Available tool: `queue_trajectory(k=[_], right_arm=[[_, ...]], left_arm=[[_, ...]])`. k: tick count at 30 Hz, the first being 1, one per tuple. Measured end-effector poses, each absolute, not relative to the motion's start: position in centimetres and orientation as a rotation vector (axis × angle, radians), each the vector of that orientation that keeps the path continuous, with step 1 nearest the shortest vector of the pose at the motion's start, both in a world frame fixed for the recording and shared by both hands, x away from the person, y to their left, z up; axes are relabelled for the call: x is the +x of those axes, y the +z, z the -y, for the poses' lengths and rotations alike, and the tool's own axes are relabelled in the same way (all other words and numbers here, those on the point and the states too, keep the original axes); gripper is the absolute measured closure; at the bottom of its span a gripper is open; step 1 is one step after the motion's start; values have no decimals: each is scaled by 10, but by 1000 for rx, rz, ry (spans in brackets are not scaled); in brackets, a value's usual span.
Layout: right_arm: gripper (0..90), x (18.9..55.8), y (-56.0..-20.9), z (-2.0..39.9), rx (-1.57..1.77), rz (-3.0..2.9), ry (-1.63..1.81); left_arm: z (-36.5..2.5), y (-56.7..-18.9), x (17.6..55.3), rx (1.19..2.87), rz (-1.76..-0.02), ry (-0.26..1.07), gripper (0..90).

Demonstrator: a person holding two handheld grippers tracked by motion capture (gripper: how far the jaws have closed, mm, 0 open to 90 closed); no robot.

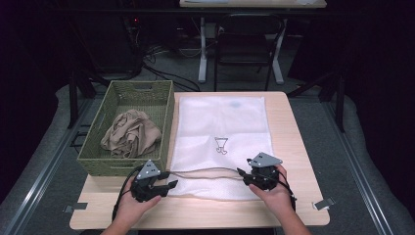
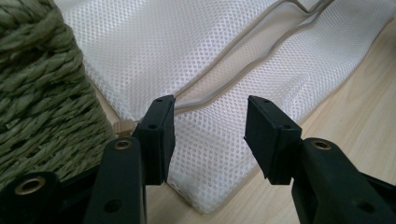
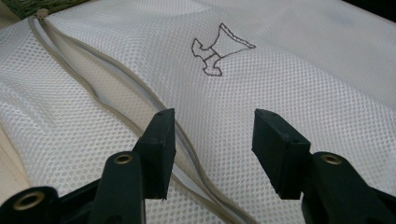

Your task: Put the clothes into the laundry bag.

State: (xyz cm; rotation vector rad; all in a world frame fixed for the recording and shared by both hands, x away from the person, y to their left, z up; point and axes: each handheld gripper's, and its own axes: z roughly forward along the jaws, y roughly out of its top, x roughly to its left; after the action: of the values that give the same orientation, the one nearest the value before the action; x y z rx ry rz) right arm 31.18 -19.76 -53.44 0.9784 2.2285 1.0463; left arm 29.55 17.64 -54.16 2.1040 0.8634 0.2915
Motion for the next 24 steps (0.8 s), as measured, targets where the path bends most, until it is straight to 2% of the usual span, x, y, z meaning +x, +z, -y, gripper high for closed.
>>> queue_trajectory(k=[6, 11, 24], right_arm=[[454, 309, -534, 191, 914, -2234, 1033], [454, 308, -533, 187, 910, -2234, 1059], [520, 309, -534, 181, 896, -2278, 1058]], left_arm=[[-176, -540, 295, 2091, -865, 282, 518], [-177, -540, 296, 2107, -878, 270, 442], [-181, -538, 292, 2087, -880, 292, 422]])
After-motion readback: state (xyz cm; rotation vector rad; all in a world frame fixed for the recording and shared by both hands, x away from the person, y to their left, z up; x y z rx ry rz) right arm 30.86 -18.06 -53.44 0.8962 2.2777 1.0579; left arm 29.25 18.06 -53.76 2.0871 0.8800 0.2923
